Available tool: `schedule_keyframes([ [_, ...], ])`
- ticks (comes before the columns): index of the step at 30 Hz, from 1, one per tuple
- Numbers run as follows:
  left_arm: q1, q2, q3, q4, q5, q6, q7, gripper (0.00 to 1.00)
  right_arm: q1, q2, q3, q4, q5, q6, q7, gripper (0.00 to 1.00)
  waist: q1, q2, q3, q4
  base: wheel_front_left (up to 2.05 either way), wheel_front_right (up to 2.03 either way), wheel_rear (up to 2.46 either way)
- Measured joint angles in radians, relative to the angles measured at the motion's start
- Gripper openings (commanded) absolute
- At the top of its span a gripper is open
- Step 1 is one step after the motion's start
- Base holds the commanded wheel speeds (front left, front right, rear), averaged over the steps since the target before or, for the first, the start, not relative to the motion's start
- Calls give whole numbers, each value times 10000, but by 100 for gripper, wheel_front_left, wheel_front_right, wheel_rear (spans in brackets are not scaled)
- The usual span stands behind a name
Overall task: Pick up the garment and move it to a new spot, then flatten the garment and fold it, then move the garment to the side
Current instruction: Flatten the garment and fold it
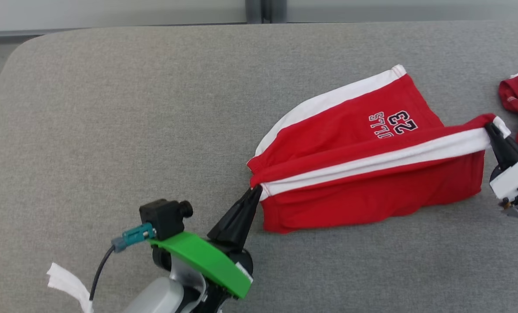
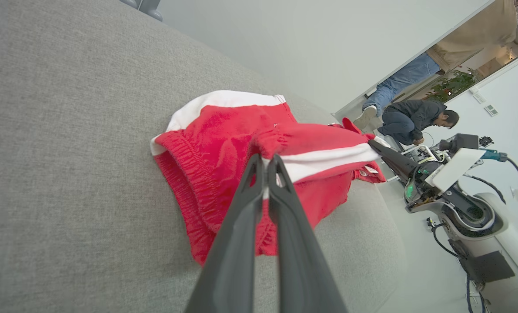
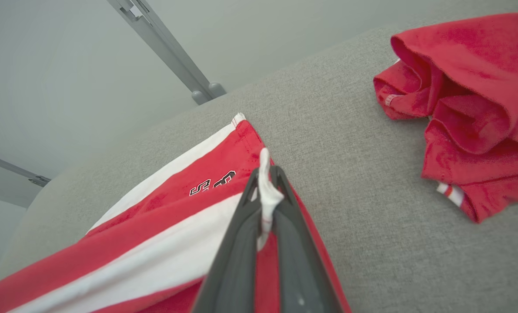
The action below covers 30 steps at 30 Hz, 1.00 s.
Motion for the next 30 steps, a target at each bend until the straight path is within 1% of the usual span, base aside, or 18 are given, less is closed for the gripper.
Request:
schedule_keyframes([
  [4,-1173,-477,67,359,2,42,403,0,-1384,-274,0,677,-397,-2,451,0,0,0,454,379,0,0,0],
  [7,-1990,-796,-12,1064,38,42,765,0,-2268,-422,33,1323,-723,-2,807,0,0,0,839,625,0,0,0],
  [11,-2756,-1181,-13,2048,48,-36,897,0,-3212,-579,192,2123,-1223,-2,1026,0,1,0,1326,943,0,0,0],
  [17,-3196,-1559,-111,2924,-82,-337,1041,0,-4026,-662,451,3058,-1592,-2,1129,0,1,0,1756,1407,0,0,0],
  [22,-3378,-1747,-173,3400,-119,-545,1007,0,-4482,-757,546,3511,-1768,-4,1039,1,1,0,1887,1636,0,0,0],
  [23,-3409,-1764,-173,3453,-134,-560,988,0,-4536,-754,554,3557,-1779,-4,989,12,1,0,1886,1649,0,0,0],
  [25,-3500,-1848,-167,3578,-136,-589,834,2,-4651,-752,616,3636,-1776,-4,886,20,1,0,1870,1661,0,0,0],
  [26,-3557,-1879,-161,3639,-136,-589,813,5,-4678,-757,663,3643,-1774,-4,821,47,0,0,1873,1660,0,0,0],
  [27,-3621,-1914,-161,3731,-128,-591,765,9,-4710,-754,688,3645,-1728,-4,711,94,1,0,1882,1653,0,0,0],
  [28,-3663,-1948,-127,3800,-111,-593,656,33,-4741,-750,700,3672,-1718,-4,621,100,1,0,1890,1644,0,0,0],
  [29,-3707,-1971,-94,3868,-71,-594,491,54,-4761,-761,790,3655,-1716,-6,485,100,1,0,1896,1631,0,0,0],
  [30,-3754,-1994,-65,3946,-54,-591,395,100,-4774,-759,823,3616,-1701,-6,265,100,1,0,1900,1618,0,0,0],
])
